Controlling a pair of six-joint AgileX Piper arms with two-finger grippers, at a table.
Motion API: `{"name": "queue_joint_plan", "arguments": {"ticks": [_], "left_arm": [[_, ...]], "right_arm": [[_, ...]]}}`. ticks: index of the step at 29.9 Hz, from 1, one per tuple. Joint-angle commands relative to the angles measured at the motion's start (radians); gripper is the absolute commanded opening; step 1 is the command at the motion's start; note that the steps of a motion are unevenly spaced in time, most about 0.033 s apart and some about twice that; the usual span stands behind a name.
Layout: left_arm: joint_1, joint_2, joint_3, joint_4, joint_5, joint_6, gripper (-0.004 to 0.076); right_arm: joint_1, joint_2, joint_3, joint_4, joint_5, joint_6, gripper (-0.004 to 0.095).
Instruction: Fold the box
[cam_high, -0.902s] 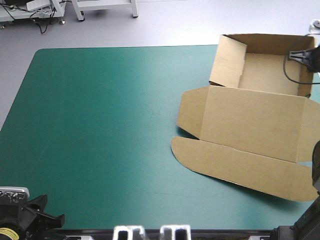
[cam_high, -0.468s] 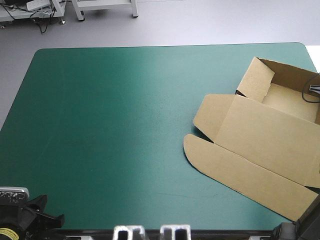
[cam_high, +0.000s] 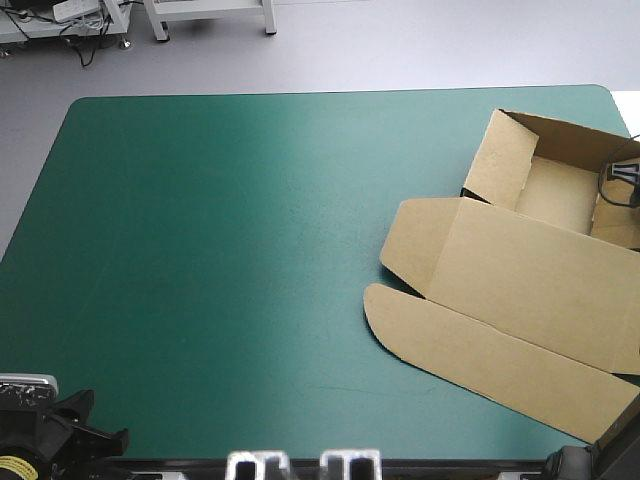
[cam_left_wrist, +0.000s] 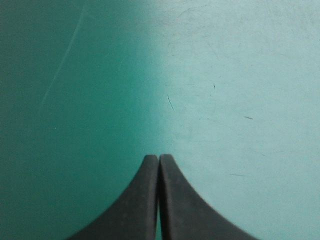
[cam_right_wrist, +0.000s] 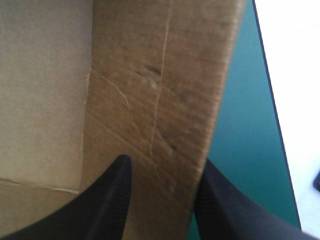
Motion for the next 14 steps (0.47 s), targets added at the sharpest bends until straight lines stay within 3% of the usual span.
{"name": "queue_joint_plan", "arguments": {"ticks": [1,7,10,12,14], "left_arm": [[-0.006,0.017,-0.019,0.004,0.029,0.003,-0.0009],[-0.006,0.017,-0.019,0.002,0.029,0.071,-0.0009],[-0.006,0.017,-0.019,0.002,0.029,0.071,-0.0009],[-0.006,0.017,-0.019,0.002,0.029,0.071,-0.0009],[-0.006,0.017,-0.019,0.002,0.022,0.079,-0.0009]], "right_arm": [[-0.003,-0.149,-0.03,0.041,0.017,-0.027,0.0378],[-0.003,-0.299,-0.03,0.077,0.017,-0.017,0.0378],[-0.003,-0.369,-0.024,0.197,0.017,0.023,0.0374],[-0.003,-0.438,0.014,0.322,0.017,0.034,0.0309],[0.006,-0.522,0.089,0.412,0.017,0.007,0.0172]]}}
